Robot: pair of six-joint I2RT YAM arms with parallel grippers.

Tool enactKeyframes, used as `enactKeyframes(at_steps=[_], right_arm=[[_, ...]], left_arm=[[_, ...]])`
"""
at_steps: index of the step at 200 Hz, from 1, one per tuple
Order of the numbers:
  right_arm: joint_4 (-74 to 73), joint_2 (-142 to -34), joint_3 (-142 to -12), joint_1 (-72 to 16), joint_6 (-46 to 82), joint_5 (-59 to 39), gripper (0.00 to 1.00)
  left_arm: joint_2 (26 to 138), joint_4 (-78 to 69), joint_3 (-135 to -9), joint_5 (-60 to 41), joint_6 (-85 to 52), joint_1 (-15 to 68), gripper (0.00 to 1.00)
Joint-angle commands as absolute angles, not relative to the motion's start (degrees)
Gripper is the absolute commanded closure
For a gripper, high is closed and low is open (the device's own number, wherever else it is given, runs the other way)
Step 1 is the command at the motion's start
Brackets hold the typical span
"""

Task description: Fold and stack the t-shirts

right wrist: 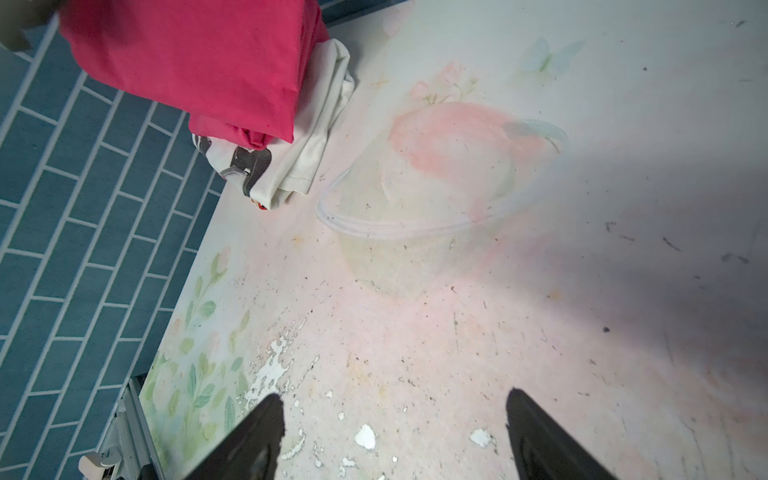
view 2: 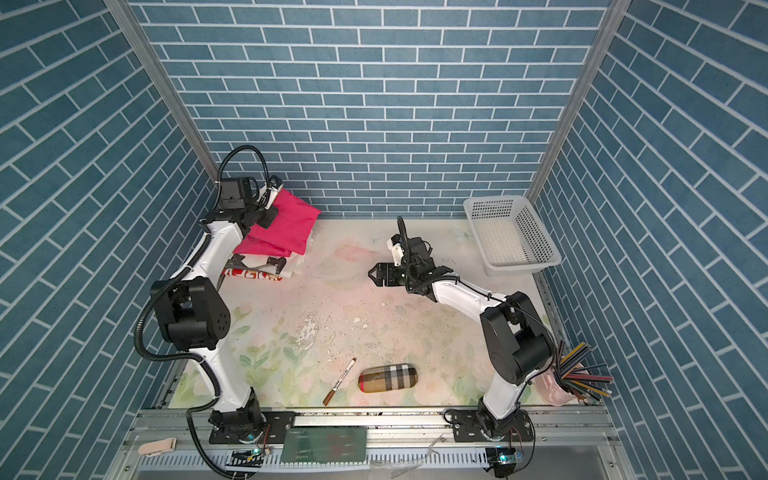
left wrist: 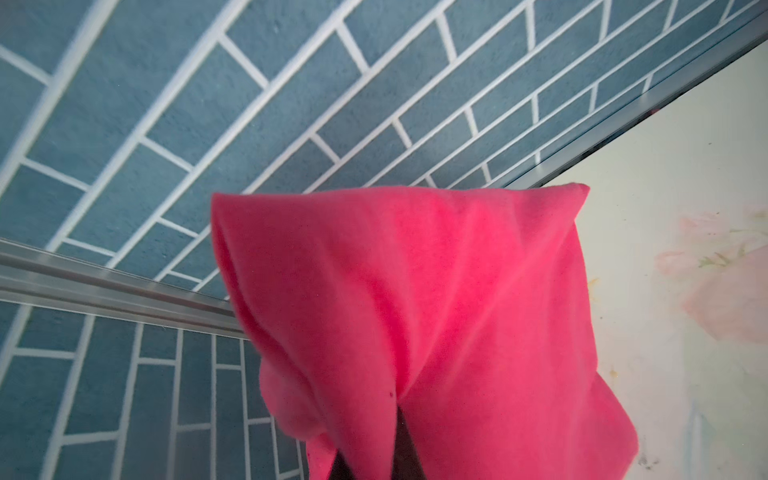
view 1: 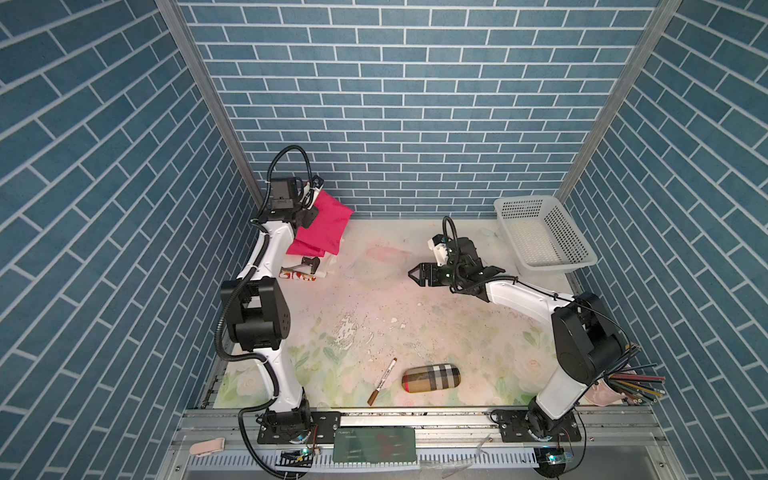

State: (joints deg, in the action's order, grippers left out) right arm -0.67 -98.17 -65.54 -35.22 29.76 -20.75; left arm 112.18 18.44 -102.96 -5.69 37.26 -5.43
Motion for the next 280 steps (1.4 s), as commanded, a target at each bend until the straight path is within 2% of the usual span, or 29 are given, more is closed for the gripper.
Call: enactKeyframes(at_steps=[1, 39, 74, 77, 79, 80, 81, 82, 84, 87, 114, 129, 159, 173, 193, 216, 228, 238, 257, 280], right_arm=[[3.3, -99.0, -66.7, -36.0, 30.6, -20.1, 0.16], [5.1, -98.8, -66.3, -36.7, 31.1, -19.9, 0.16], [5.3, -98.3, -65.5, -37.2, 31.7, -20.1, 0.15], [5.3, -98.1, -65.4, -37.1, 31.6, -20.0, 0.15], [5.3, -98.1, -65.4, -37.2, 31.6, -19.9, 0.15], [5.4, -98.0, -65.3, -37.2, 31.6, -19.8, 0.15], [5.4, -97.9, -65.3, -37.1, 31.6, -19.8, 0.15], [5.4, -97.8, -65.3, -37.2, 31.6, -19.8, 0.15], [5.4, -97.7, -65.2, -37.2, 31.6, -19.8, 0.15], [5.4, -97.4, -65.1, -37.2, 31.6, -19.6, 0.15], [5.8, -94.5, -63.9, -37.0, 30.0, -17.6, 0.13], [7.0, -91.2, -62.8, -36.4, 28.1, -13.1, 0.07], [5.4, -80.6, -55.3, -33.0, 24.9, 8.0, 0.03], [1.2, -76.5, -48.9, -29.3, 23.2, 16.6, 0.02], [-2.9, -73.4, -41.1, -21.6, 23.6, 23.6, 0.02], [-13.4, -71.1, -32.4, -16.0, 20.1, 30.1, 0.02], [-22.5, -71.0, -28.0, -14.5, 16.1, 33.0, 0.02], [-21.0, -70.7, -28.7, -13.5, 15.2, 34.0, 0.01], [-27.6, -71.3, -26.3, -13.3, 10.2, 39.7, 0.01], [-47.2, -74.8, -18.0, -13.1, -0.3, 41.7, 0.01]], left_arm=[[115.7, 17.0, -105.2, -13.2, 35.3, -9.2, 1.0], [122.2, 16.6, -108.6, -20.0, 30.7, -15.4, 1.0], [129.0, 15.9, -114.0, -19.7, 24.0, -18.5, 1.0], [129.2, 15.4, -113.8, -18.9, 23.7, -18.4, 0.87], [129.2, 15.2, -113.8, -18.4, 23.4, -18.4, 0.71], [129.3, 15.1, -113.7, -18.1, 23.3, -18.3, 0.58], [129.3, 15.0, -113.7, -17.8, 23.1, -18.3, 0.36], [129.3, 14.9, -113.7, -17.6, 23.0, -18.3, 0.24], [129.3, 14.8, -113.6, -17.2, 22.8, -18.4, 0.15], [129.3, 14.6, -113.6, -16.6, 22.3, -18.3, 0.12], [126.1, 12.2, -111.6, -14.3, 18.0, -18.2, 0.12], [122.6, 11.0, -110.8, -14.3, 14.6, -17.9, 0.12], [111.5, 6.0, -105.5, -16.0, 8.9, -16.5, 0.12], [103.7, -1.1, -96.7, -16.0, 4.0, -15.9, 0.12], [92.0, -16.3, -76.8, -13.4, -3.5, -14.4, 0.12], [82.8, -24.0, -58.6, -4.4, -6.1, -9.7, 0.12], [79.4, -27.2, -49.8, 0.7, -8.9, -7.7, 0.12], [76.7, -29.3, -43.0, 4.9, -11.2, -6.6, 0.12], [72.4, -34.0, -31.6, 11.5, -11.3, -4.0, 0.12], [70.8, -39.0, -22.6, 15.1, -10.6, -3.4, 0.12]])
